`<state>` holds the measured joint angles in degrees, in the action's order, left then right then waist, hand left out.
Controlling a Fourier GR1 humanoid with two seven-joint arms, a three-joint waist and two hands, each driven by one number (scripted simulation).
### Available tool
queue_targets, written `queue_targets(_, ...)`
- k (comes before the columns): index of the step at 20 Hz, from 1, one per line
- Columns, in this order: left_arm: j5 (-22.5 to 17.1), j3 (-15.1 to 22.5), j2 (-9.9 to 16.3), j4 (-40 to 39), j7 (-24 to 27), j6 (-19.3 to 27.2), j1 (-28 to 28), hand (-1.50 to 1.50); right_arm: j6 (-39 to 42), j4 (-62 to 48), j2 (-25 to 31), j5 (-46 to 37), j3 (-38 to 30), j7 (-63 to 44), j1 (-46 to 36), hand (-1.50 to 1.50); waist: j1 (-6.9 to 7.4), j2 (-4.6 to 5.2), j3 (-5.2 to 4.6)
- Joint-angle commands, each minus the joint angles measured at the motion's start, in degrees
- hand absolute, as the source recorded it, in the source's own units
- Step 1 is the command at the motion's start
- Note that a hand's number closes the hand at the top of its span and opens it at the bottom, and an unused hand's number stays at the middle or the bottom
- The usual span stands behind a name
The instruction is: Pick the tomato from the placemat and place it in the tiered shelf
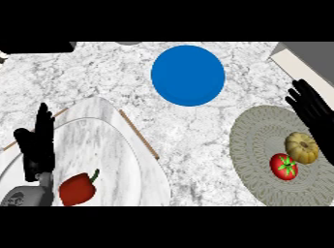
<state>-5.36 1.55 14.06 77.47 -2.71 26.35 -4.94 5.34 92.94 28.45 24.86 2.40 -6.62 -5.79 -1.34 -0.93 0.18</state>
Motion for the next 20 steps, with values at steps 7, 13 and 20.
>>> queue_targets(7, -4.7, 3.9, 3.0, 6.4, -3.6, -13.6, -7.4, 0.0, 2.0, -8.0, 17.0, -14.3, -11.3, 8.7, -6.3, 1.5, 0.49, 1.51, -0.46)
queue_targets(13, -7.6, 2.2, 4.7, 7.7, -8.3, -16.8, -10.8, 0.0, 26.7, -22.0, 8.6, 14.7, -16.6, 12.6, -6.7, -1.5, 1.29, 1.0, -0.05)
queue_targets(20, -8.6, 0.3, 5.4, 5.9, -7.2, -19.4, -10.0, 0.0, 39.0, -20.6, 20.8, 12.1, -14.9, 7.2, -9.9, -1.5, 1.09, 1.01, -0.26)
